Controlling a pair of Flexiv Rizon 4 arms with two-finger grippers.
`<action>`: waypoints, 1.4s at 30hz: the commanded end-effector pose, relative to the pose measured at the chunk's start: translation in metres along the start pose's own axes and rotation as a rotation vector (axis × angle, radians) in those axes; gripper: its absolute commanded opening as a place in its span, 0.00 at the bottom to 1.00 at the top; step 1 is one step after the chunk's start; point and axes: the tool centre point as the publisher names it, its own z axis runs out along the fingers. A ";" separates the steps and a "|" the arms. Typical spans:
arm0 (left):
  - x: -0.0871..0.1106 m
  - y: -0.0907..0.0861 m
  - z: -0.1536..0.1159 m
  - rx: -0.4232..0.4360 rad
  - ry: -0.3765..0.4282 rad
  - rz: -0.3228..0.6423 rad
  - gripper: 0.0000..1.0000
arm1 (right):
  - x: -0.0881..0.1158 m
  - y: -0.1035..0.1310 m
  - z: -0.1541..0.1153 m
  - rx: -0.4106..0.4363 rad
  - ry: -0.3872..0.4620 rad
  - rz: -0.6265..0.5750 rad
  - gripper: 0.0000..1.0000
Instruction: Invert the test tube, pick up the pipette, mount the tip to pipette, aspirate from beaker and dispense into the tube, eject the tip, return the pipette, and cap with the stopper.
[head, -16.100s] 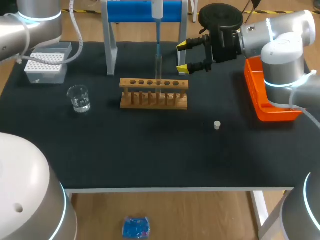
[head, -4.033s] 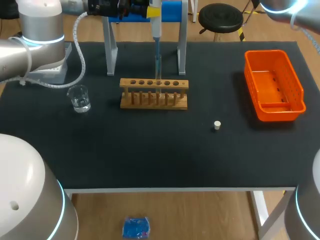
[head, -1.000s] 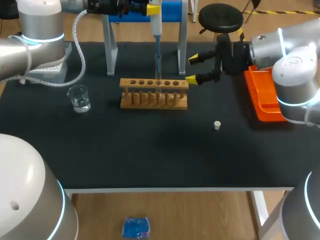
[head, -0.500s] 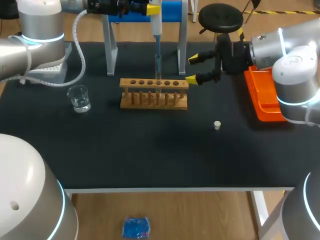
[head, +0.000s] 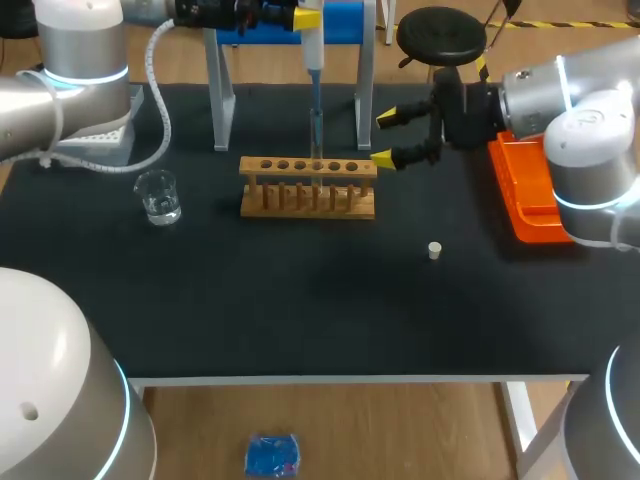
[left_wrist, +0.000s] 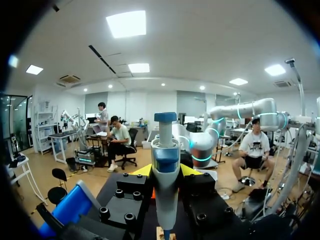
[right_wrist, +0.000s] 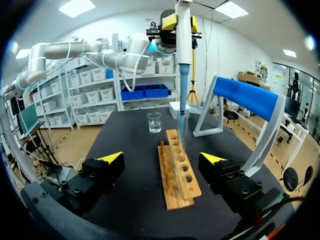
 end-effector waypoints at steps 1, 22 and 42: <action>0.003 -0.005 0.002 -0.006 -0.006 0.003 0.00 | 0.000 0.000 0.000 -0.001 -0.002 -0.001 1.00; 0.007 -0.024 0.007 -0.041 -0.015 0.019 0.00 | 0.000 0.000 0.000 -0.001 -0.002 -0.001 1.00; 0.016 -0.046 0.007 -0.072 -0.044 0.049 0.00 | 0.000 0.000 0.000 -0.001 -0.002 -0.001 1.00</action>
